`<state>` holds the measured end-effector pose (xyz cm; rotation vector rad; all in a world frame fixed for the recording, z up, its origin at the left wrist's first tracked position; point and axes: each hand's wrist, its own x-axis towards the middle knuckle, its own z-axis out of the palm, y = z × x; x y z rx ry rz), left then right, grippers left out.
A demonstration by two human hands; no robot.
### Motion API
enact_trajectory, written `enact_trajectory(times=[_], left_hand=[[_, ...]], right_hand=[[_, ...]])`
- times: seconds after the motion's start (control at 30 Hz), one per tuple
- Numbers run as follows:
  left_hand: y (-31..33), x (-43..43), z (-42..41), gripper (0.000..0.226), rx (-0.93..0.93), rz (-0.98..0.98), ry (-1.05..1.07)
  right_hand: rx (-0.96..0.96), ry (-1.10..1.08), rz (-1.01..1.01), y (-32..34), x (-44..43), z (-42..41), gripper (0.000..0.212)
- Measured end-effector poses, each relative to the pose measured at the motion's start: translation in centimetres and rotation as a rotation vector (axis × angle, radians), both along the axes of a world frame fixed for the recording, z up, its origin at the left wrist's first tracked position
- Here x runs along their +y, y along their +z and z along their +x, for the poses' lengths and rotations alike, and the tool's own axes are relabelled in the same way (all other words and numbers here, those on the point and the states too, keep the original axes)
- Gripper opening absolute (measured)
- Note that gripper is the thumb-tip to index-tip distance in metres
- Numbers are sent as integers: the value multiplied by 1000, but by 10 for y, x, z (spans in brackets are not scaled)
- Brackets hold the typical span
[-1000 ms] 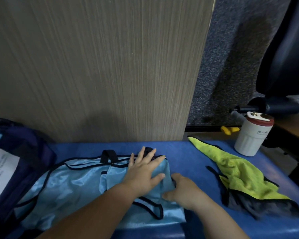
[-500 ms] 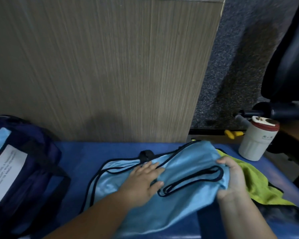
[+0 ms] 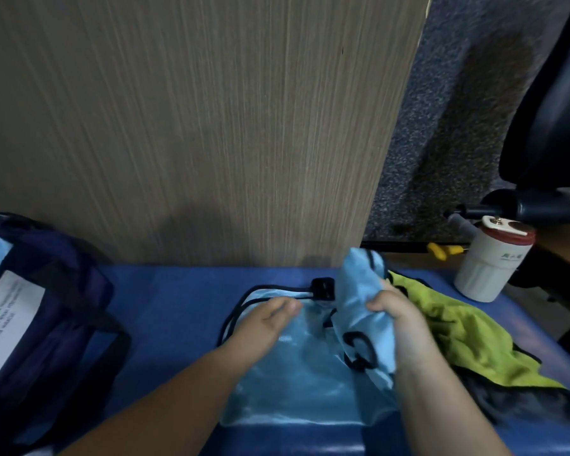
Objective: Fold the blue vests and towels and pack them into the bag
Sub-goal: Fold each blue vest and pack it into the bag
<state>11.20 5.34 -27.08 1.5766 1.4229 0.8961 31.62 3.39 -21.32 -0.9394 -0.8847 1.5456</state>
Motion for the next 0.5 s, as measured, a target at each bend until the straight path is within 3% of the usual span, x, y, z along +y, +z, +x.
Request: enact_trajectory(times=[0.17, 0.33, 0.5], left_hand=[[22, -7, -1, 67, -498, -278, 74], [34, -17, -14, 51, -531, -375, 21], [30, -22, -21, 28, -478, -362, 29]], right_hand=[[-175, 188, 96, -13, 0, -41, 47], [-302, 363, 155, -22, -2, -65, 64], [-635, 382, 179, -31, 0, -72, 64]])
